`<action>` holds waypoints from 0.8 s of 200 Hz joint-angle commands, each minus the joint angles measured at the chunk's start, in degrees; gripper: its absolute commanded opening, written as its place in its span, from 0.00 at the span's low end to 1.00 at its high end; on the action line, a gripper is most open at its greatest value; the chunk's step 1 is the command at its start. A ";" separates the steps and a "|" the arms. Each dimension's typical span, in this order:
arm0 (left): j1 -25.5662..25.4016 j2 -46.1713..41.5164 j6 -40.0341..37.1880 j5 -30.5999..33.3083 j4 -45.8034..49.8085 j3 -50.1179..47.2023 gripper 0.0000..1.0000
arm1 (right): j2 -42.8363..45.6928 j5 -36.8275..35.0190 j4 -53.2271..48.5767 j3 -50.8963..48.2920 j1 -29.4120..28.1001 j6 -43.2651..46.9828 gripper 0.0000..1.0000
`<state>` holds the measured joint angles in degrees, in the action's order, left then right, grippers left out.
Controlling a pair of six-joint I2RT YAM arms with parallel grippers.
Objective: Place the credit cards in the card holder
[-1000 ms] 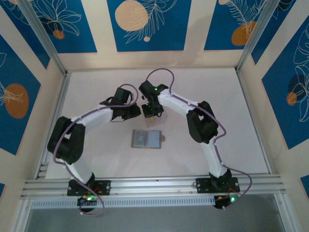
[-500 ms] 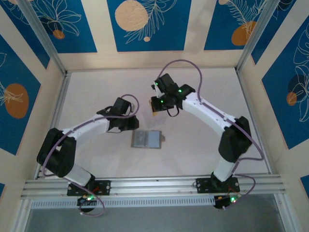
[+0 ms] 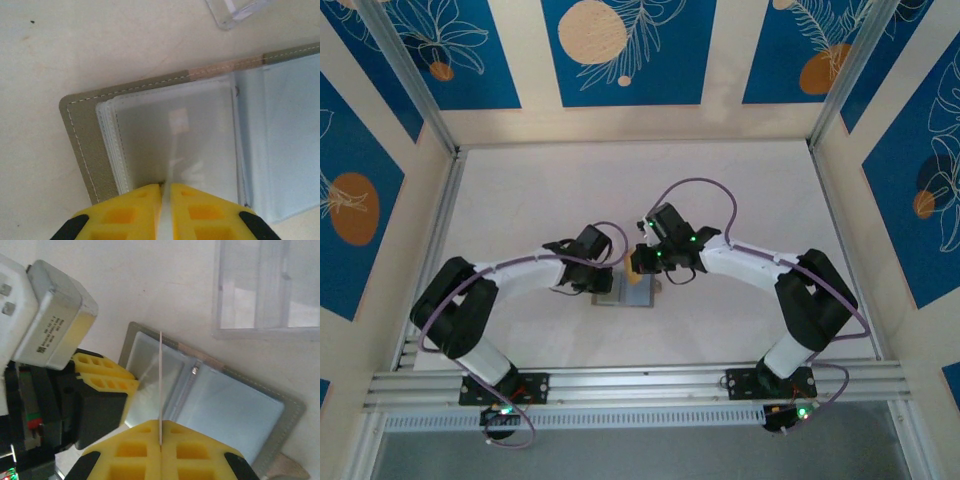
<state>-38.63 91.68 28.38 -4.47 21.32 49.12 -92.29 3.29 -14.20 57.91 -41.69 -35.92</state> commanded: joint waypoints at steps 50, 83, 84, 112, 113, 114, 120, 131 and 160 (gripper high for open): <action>-0.73 0.82 0.93 4.12 1.25 -6.18 0.14 | -1.22 -1.40 16.56 -5.72 -2.75 -6.14 0.00; -0.74 0.75 1.50 4.03 1.18 -7.00 0.14 | -3.14 -4.79 20.76 -7.66 -4.13 -7.82 0.00; -0.74 0.76 1.50 4.07 1.18 -7.01 0.14 | -3.15 -4.96 20.86 -7.73 -4.16 -7.79 0.00; -0.74 1.03 1.50 3.81 1.02 -7.02 0.14 | -2.96 -8.80 23.18 -10.18 -5.29 -8.75 0.00; -0.70 1.04 1.50 3.79 1.01 -7.07 0.14 | -2.97 -8.90 23.26 -10.27 -5.31 -8.78 0.00; -0.72 1.00 1.50 3.78 1.01 -7.05 0.14 | -2.93 -9.00 23.30 -10.36 -5.32 -8.80 0.00; -0.74 1.05 1.49 3.64 0.92 -7.02 0.14 | -2.85 -9.45 23.66 -10.84 -5.39 -8.98 0.00; -0.74 1.15 1.42 3.52 0.95 -7.02 0.14 | -2.89 -9.86 24.35 -11.77 -5.50 -9.62 0.00; -0.74 1.24 1.26 3.42 1.04 -7.11 0.14 | -2.13 -11.14 26.24 -14.02 -6.03 -10.82 0.00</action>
<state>-38.94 89.69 29.61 -3.86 16.67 45.45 -94.96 -4.75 9.04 45.63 -46.94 -45.04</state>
